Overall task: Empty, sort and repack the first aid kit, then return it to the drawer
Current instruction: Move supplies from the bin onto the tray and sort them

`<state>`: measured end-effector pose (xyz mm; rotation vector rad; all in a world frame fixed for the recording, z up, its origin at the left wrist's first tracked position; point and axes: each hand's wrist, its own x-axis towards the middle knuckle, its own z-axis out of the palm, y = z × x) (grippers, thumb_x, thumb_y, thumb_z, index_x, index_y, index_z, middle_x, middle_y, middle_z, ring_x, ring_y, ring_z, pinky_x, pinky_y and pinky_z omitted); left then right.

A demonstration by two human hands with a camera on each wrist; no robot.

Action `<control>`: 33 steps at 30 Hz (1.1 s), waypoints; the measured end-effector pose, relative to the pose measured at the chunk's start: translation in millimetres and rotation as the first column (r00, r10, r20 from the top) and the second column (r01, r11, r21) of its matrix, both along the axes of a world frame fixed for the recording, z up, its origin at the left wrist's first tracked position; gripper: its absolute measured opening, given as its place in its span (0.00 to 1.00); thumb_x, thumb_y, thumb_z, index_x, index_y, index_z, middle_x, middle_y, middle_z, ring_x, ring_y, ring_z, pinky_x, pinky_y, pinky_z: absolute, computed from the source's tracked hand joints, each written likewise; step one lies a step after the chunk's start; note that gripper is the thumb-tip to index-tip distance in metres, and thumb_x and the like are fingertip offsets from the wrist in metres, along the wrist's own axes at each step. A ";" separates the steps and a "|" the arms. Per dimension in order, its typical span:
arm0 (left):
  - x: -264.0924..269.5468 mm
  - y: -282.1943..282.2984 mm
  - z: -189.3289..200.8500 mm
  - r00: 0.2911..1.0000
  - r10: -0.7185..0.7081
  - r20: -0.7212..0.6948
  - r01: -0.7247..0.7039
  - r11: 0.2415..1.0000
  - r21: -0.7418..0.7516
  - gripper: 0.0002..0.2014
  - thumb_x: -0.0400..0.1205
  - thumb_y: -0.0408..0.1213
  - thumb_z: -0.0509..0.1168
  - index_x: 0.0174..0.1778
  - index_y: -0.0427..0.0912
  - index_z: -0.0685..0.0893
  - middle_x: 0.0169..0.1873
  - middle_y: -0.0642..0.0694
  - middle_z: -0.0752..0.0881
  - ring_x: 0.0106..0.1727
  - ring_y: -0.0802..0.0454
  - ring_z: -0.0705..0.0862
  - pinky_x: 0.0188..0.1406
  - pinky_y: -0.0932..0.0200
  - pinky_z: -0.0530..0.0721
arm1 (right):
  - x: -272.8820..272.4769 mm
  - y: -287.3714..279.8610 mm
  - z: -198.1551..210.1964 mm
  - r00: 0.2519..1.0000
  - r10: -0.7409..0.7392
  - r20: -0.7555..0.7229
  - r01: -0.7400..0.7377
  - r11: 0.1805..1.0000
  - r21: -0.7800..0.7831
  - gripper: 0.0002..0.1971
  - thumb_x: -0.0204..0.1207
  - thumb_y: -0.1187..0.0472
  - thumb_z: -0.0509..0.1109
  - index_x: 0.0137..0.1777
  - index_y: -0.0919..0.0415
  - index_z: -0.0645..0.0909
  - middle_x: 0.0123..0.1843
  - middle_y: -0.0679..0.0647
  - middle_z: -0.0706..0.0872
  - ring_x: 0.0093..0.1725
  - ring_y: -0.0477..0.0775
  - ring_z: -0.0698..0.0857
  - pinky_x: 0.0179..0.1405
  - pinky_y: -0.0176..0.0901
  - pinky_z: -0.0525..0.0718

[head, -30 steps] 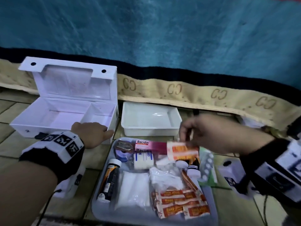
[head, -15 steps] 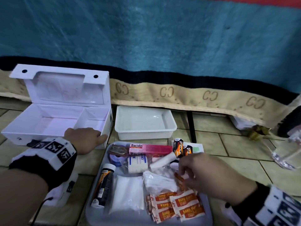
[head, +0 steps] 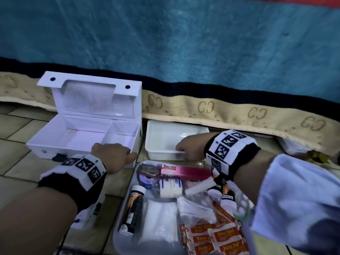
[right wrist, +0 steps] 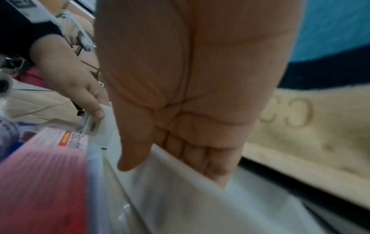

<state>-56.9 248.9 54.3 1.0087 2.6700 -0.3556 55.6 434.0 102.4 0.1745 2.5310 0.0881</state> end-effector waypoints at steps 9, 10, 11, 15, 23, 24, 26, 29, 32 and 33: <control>2.3 0.7 4.1 0.998 -0.059 -0.008 0.059 0.996 -0.066 0.13 0.88 0.50 0.43 0.50 0.57 0.73 0.51 0.47 0.79 0.56 0.46 0.80 0.52 0.52 0.67 | -9.0 -6.8 -4.5 0.993 0.014 0.113 -0.007 0.998 -0.067 0.25 0.84 0.54 0.56 0.80 0.41 0.57 0.72 0.53 0.76 0.68 0.57 0.76 0.63 0.50 0.72; 2.0 0.7 4.2 0.998 -0.062 -0.006 0.061 0.995 -0.073 0.14 0.88 0.49 0.43 0.55 0.57 0.74 0.51 0.47 0.80 0.56 0.45 0.80 0.51 0.52 0.66 | -10.3 -7.2 -3.7 0.993 0.018 0.118 -0.010 0.998 -0.064 0.25 0.84 0.54 0.56 0.80 0.42 0.57 0.72 0.53 0.76 0.68 0.57 0.76 0.61 0.49 0.72; 1.7 0.7 4.3 0.998 -0.064 -0.003 0.064 0.995 -0.080 0.15 0.87 0.49 0.43 0.57 0.56 0.75 0.52 0.46 0.80 0.56 0.45 0.80 0.50 0.52 0.66 | -11.5 -7.4 -2.3 0.993 0.013 0.119 -0.005 0.998 -0.069 0.25 0.84 0.55 0.57 0.80 0.45 0.59 0.73 0.53 0.75 0.69 0.57 0.75 0.61 0.48 0.71; 1.3 0.9 3.3 0.999 -0.054 0.005 0.054 0.997 -0.062 0.17 0.87 0.51 0.43 0.39 0.51 0.72 0.51 0.46 0.81 0.55 0.45 0.80 0.50 0.52 0.66 | -11.0 -3.4 3.6 0.993 -0.031 0.110 0.044 0.991 -0.123 0.25 0.81 0.62 0.61 0.78 0.51 0.65 0.73 0.54 0.75 0.69 0.56 0.74 0.64 0.47 0.72; 0.6 0.1 1.6 0.999 0.009 0.047 -0.010 1.000 0.018 0.23 0.85 0.57 0.42 0.36 0.48 0.74 0.46 0.48 0.83 0.52 0.47 0.81 0.48 0.52 0.65 | 45.4 24.3 40.1 0.894 -0.307 -0.327 0.178 0.912 -0.370 0.17 0.80 0.57 0.66 0.69 0.50 0.76 0.57 0.47 0.82 0.53 0.48 0.80 0.54 0.36 0.73; 0.1 0.1 1.3 0.999 0.011 0.051 -0.012 1.000 0.029 0.23 0.85 0.58 0.42 0.35 0.49 0.73 0.46 0.48 0.82 0.52 0.47 0.81 0.48 0.52 0.65 | 58.1 27.6 42.0 0.852 -0.365 -0.376 0.193 0.886 -0.421 0.15 0.80 0.58 0.66 0.66 0.50 0.78 0.54 0.46 0.83 0.52 0.49 0.81 0.54 0.38 0.76; -1.9 -0.1 0.0 0.998 0.018 0.068 -0.023 0.997 0.071 0.23 0.85 0.58 0.43 0.32 0.49 0.70 0.43 0.49 0.81 0.51 0.47 0.80 0.47 0.52 0.65 | 85.8 32.4 40.6 0.771 -0.466 -0.433 0.217 0.833 -0.509 0.12 0.79 0.61 0.68 0.61 0.51 0.81 0.52 0.48 0.86 0.52 0.50 0.84 0.56 0.41 0.79; -3.8 -2.6 -1.1 0.994 0.033 0.104 -0.055 0.975 0.217 0.22 0.83 0.60 0.49 0.30 0.49 0.69 0.35 0.51 0.79 0.45 0.48 0.78 0.44 0.53 0.65 | 127.3 37.3 28.8 0.714 -0.528 -0.460 0.276 0.816 -0.508 0.10 0.78 0.62 0.69 0.57 0.50 0.83 0.49 0.48 0.88 0.50 0.48 0.86 0.50 0.36 0.80; 0.9 -5.3 2.2 0.997 0.020 0.070 -0.044 0.932 0.360 0.18 0.80 0.61 0.57 0.31 0.52 0.69 0.35 0.54 0.76 0.42 0.49 0.76 0.44 0.54 0.68 | 159.2 41.5 11.1 0.711 -0.546 -0.443 0.376 0.827 -0.418 0.12 0.77 0.60 0.70 0.59 0.47 0.82 0.53 0.44 0.86 0.52 0.43 0.84 0.46 0.28 0.78; 4.0 -4.5 4.6 0.999 0.013 0.041 -0.028 0.916 0.399 0.17 0.79 0.60 0.59 0.34 0.52 0.71 0.38 0.53 0.78 0.44 0.49 0.76 0.45 0.54 0.69 | 166.8 41.8 5.1 0.717 -0.549 -0.429 0.402 0.829 -0.389 0.14 0.76 0.59 0.70 0.61 0.47 0.81 0.56 0.43 0.84 0.53 0.43 0.83 0.48 0.29 0.78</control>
